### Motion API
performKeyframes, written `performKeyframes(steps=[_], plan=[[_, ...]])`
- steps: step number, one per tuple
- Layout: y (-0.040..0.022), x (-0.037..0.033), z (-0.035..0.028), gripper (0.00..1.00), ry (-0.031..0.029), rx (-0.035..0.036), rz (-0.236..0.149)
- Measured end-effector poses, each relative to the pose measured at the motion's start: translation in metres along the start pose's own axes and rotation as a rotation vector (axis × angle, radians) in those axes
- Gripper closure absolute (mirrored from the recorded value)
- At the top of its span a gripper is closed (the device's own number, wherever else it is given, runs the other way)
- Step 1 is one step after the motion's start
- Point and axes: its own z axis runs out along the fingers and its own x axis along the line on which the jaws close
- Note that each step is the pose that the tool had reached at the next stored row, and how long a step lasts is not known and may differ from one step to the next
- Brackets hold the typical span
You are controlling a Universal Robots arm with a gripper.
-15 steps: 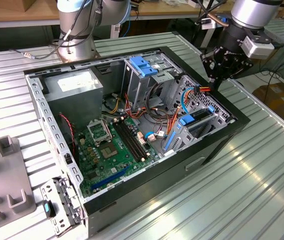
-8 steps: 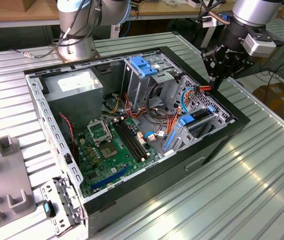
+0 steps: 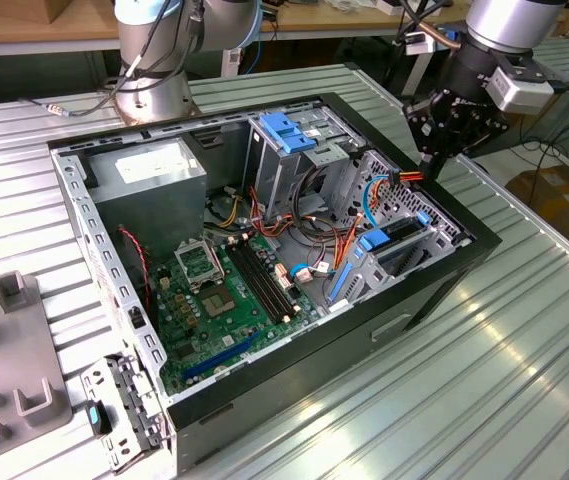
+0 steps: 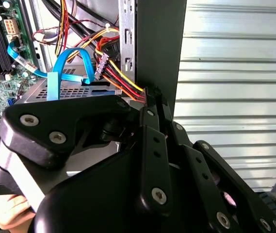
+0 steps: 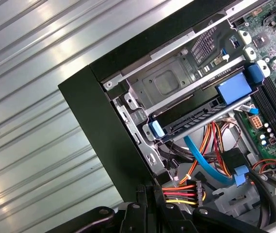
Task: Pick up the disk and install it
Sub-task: 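Insert the first disk wire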
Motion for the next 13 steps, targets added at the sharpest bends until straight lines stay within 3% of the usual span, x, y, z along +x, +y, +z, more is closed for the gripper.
performKeyframes(steps=[2, 5, 13], plan=[[0.0001, 0.0, 0.0001, 0.83, 0.0008, -0.0023, 0.029], [0.0017, -0.0029, -0.0002, 0.83, 0.0011, -0.0032, 0.038], [0.0141, -0.0226, -0.0021, 0.83, 0.001, -0.0032, 0.039]])
